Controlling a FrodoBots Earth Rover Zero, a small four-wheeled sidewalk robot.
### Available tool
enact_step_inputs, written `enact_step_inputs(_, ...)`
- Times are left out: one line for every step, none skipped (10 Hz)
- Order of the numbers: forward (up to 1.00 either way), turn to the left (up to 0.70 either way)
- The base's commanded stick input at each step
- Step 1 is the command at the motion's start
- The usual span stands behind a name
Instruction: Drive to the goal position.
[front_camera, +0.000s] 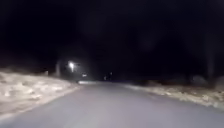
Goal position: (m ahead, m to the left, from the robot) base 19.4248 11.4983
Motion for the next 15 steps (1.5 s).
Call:
enact_step_inputs(1.00, 0.00)
enact_step_inputs(1.00, 0.00)
enact_step_inputs(1.00, 0.00)
enact_step_inputs(1.00, 0.00)
enact_step_inputs(1.00, 0.00)
enact_step_inputs(1.00, 0.00)
enact_step_inputs(1.00, 0.00)
enact_step_inputs(1.00, 0.00)
enact_step_inputs(1.00, 0.00)
enact_step_inputs(1.00, 0.00)
enact_step_inputs(1.00, 0.00)
enact_step_inputs(1.00, 0.00)
enact_step_inputs(1.00, 0.00)
enact_step_inputs(1.00, 0.00)
enact_step_inputs(1.00, 0.00)
